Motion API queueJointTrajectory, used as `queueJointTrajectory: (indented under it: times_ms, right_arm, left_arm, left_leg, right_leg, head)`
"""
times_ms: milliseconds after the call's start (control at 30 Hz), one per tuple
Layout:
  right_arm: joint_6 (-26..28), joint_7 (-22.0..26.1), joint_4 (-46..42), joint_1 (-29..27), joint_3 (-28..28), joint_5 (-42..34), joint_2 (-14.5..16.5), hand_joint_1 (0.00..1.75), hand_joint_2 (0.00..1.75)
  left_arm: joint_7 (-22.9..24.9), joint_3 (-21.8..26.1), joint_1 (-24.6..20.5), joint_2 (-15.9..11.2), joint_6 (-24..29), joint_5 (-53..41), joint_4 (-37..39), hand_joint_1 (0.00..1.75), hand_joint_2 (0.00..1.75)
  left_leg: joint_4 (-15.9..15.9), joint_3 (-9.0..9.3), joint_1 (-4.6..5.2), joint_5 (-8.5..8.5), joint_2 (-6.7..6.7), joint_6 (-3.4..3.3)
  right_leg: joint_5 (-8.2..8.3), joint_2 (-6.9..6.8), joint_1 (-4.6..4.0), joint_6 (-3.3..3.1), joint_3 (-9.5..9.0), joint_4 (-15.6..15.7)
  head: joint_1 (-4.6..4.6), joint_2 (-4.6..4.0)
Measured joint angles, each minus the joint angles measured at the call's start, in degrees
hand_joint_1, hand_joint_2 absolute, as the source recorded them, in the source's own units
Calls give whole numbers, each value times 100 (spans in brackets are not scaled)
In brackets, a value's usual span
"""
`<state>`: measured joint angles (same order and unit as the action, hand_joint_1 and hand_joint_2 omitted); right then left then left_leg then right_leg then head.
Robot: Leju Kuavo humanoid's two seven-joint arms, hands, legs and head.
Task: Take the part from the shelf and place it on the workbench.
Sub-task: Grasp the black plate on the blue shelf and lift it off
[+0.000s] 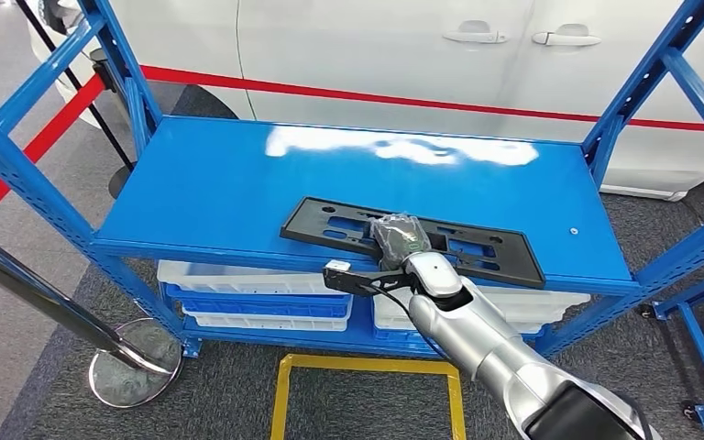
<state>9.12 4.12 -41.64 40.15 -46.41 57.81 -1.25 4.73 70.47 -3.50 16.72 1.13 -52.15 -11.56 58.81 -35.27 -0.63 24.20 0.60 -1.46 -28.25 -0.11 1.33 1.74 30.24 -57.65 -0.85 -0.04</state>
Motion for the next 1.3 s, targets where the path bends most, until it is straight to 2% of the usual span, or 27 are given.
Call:
queueJointTrajectory:
  times_ms: [167,300,467,600,767,800,833,900,933,967,1000,1033,1067,1133,1167,1233,1267,1300]
  right_arm:
    - [226,315,-240,-174,315,-29,-478,175,175]
    - [433,486,-436,-236,487,96,-641,175,175]
    - [906,770,-1171,-300,598,148,-523,175,175]
    - [1081,552,-2281,-479,590,502,-269,175,175]
    - [1449,404,-3330,-614,576,846,-265,175,175]
    - [1555,394,-3471,-650,577,952,-303,175,175]
    - [1679,387,-3592,-693,579,1077,-360,175,175]
    - [1908,377,-3793,-788,580,1308,-497,175,175]
    - [1985,376,-3870,-836,580,1397,-573,175,175]
    - [2038,375,-3931,-881,578,1474,-648,175,175]
    - [2072,375,-3977,-915,575,1545,-715,175,175]
    - [2099,375,-4015,-939,570,1611,-779,175,175]
    - [2122,376,-4039,-944,565,1666,-834,175,175]
    - [2173,379,-4073,-928,554,1750,-910,175,175]
    - [2204,382,-4086,-916,546,1786,-943,175,175]
    - [2252,396,-4103,-895,511,1830,-985,175,175]
    - [2268,405,-4107,-885,491,1841,-1003,175,175]
    - [2280,411,-4109,-873,467,1846,-1012,175,175]
  left_arm:
    - [-40,-20,18,-11,117,-133,0,0,175]
    - [-144,-21,24,-44,60,-126,0,0,175]
    - [81,3,17,-56,183,83,0,0,175]
    - [192,43,14,-49,316,87,-5,0,175]
    - [256,42,14,-47,328,-61,-17,0,175]
    - [260,38,11,-46,335,-95,-19,0,175]
    - [266,31,7,-46,342,-136,-22,0,175]
    - [284,9,7,-46,350,-220,-25,0,175]
    - [294,-2,8,-46,350,-256,-26,0,175]
    - [303,-11,9,-46,351,-288,-26,0,175]
    - [309,-19,9,-46,351,-309,-26,0,175]
    - [313,-25,9,-46,352,-326,-26,0,175]
    - [314,-31,9,-46,352,-338,-26,0,175]
    - [314,-48,8,-46,352,-356,-26,0,175]
    - [314,-55,8,-48,352,-362,-27,0,175]
    - [316,-64,7,-49,351,-367,-28,0,175]
    - [321,-66,8,-51,351,-367,-28,0,175]
    - [329,-69,8,-55,351,-366,-28,0,175]
  left_leg:
    - [0,-9,5,0,15,0]
    - [0,-11,8,0,-5,0]
    - [8,-12,23,9,-12,-4]
    - [18,-18,36,25,-7,-21]
    - [-8,-2,45,8,7,-96]
    - [-44,11,33,-12,-2,-124]
    - [-81,20,21,-33,-13,-153]
    - [-107,17,25,-54,-28,-185]
    - [-101,7,34,-57,-30,-189]
    - [-89,-5,41,-59,-29,-192]
    - [-71,-19,46,-60,-25,-193]
    - [-48,-36,49,-61,-19,-193]
    - [-23,-52,50,-63,-13,-189]
    - [11,-89,57,-82,-7,-150]
    - [19,-105,60,-102,-7,-115]
    - [5,-128,62,-160,-6,-25]
    - [8,-143,57,-170,-6,16]
    - [57,-176,53,-109,-9,53]
  right_leg:
    - [0,-10,4,1,-5,1]
    - [6,13,5,9,4,1]
    - [5,18,2,9,8,1]
    - [-7,14,25,28,15,2]
    - [-39,-1,54,88,-13,-9]
    - [-120,2,56,94,18,-93]
    - [-270,6,55,98,104,-296]
    - [-669,9,47,102,415,-992]
    - [-814,10,44,106,585,-1363]
    - [-846,10,43,105,688,-1587]
    - [-767,9,43,98,699,-1609]
    - [-598,9,43,85,611,-1426]
    - [-381,9,41,64,427,-1050]
    - [-110,15,10,13,107,-373]
    - [-56,19,-13,-12,39,-196]
    - [-6,24,-49,-65,74,-152]
    - [21,18,-33,-107,91,-124]
    - [64,7,-20,-155,117,-105]
  head:
    - [2,0]
    - [0,0]
    - [1,0]
    - [-1,0]
    - [0,0]
    - [2,0]
    - [3,0]
    - [5,0]
    - [3,0]
    - [4,0]
    - [4,0]
    - [4,0]
    - [6,0]
    - [4,0]
    - [3,0]
    - [2,0]
    - [2,0]
    - [1,0]
